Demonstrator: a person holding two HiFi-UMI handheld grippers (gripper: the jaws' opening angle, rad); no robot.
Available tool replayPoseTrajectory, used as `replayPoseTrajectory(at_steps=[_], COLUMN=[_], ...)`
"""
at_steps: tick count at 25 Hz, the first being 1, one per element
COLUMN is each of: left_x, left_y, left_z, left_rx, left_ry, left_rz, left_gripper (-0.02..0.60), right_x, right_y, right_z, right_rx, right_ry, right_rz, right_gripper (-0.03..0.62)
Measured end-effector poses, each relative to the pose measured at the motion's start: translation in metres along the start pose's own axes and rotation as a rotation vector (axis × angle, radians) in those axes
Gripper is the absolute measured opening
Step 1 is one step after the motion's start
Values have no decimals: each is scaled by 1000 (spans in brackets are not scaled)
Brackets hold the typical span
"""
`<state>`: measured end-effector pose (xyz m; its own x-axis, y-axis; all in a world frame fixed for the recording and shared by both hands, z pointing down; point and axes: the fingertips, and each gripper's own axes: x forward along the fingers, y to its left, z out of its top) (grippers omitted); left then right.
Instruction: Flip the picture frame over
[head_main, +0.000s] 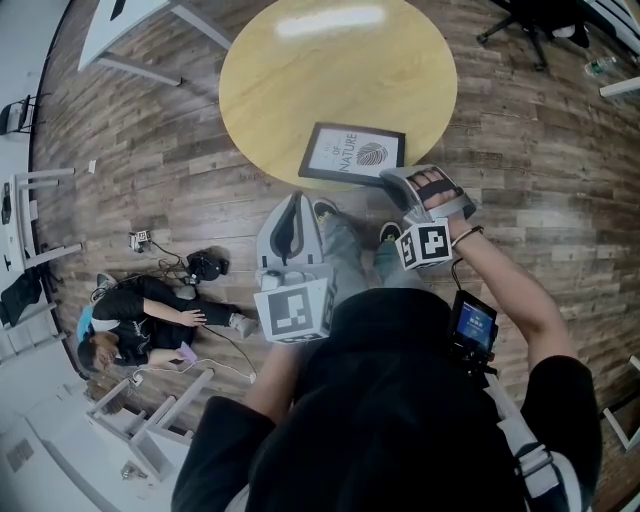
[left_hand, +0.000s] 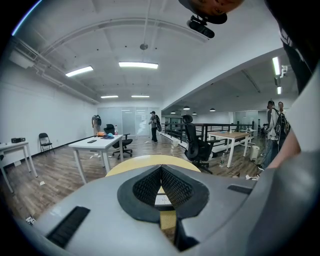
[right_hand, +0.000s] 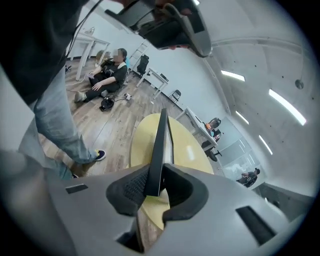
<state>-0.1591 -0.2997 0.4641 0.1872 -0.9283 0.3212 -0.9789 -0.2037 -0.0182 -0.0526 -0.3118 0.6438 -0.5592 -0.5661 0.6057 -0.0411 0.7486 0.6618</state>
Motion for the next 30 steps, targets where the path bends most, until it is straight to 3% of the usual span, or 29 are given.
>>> replayPoseTrajectory(at_steps=[4, 8, 16, 20, 25, 30], left_x=[-3, -2, 1, 2, 2, 2], left_y=[4, 4, 0, -3, 2, 3], left_z=[3, 3, 5, 8, 6, 1], left_rx=[-2, 14, 16, 15, 12, 16], left_ry=[10, -13, -14, -11, 6, -6], left_rz=[25, 13, 4, 8, 22, 2], left_gripper=[21, 21, 21, 21, 22, 22], right_x=[-6, -8, -1, 4, 18, 24], right_y=[-20, -43, -67, -65, -48, -42], right_z=[16, 28, 13, -11, -55, -72], right_rx=[171, 440, 1243, 1558, 1735, 1770], right_ry=[-36, -90, -217, -233, -146, -117], right_rz=[33, 90, 282, 314, 238, 169], right_gripper=[78, 77, 77, 77, 67, 89])
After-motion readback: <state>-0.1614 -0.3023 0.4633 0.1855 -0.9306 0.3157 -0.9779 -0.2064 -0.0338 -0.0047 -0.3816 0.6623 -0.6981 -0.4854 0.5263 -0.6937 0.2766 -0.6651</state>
